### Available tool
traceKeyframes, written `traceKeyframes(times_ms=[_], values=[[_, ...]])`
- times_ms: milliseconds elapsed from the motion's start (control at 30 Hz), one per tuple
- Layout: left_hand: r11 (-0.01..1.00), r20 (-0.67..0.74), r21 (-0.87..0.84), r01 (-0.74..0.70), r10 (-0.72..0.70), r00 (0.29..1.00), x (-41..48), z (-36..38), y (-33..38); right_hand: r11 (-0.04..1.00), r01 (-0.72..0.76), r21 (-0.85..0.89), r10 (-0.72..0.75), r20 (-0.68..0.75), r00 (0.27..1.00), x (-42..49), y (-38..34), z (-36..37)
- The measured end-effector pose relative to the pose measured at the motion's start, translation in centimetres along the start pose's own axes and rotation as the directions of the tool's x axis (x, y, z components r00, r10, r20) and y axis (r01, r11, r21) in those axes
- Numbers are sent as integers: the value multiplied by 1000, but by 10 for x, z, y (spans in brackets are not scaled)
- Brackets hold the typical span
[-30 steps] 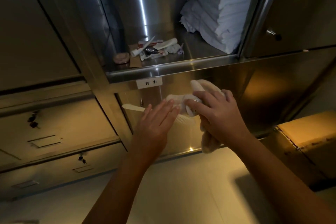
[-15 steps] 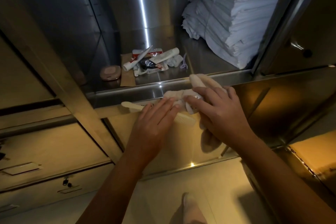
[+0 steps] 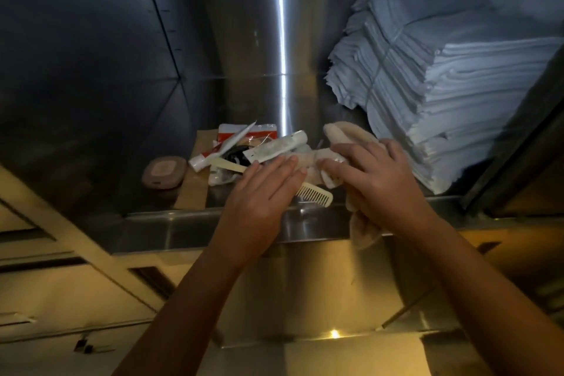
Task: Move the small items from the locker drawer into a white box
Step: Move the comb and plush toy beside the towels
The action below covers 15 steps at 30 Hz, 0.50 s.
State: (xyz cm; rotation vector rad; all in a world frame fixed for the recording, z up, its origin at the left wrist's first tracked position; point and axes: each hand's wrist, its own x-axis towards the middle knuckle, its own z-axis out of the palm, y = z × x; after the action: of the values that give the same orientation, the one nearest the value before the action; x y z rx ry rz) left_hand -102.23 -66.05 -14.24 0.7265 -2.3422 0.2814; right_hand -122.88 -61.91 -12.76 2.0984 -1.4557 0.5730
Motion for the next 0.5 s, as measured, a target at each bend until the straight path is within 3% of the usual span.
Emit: traceKeyframes(times_ms=[233,500], values=[[1000,45,-22,-10,11,999,34,25,-11,991,130,9,-131,75,989,24,47,27],[995,82,-69,-70,76,994,57,41,-35,989,144,42,-148,155,977,39,69,63]])
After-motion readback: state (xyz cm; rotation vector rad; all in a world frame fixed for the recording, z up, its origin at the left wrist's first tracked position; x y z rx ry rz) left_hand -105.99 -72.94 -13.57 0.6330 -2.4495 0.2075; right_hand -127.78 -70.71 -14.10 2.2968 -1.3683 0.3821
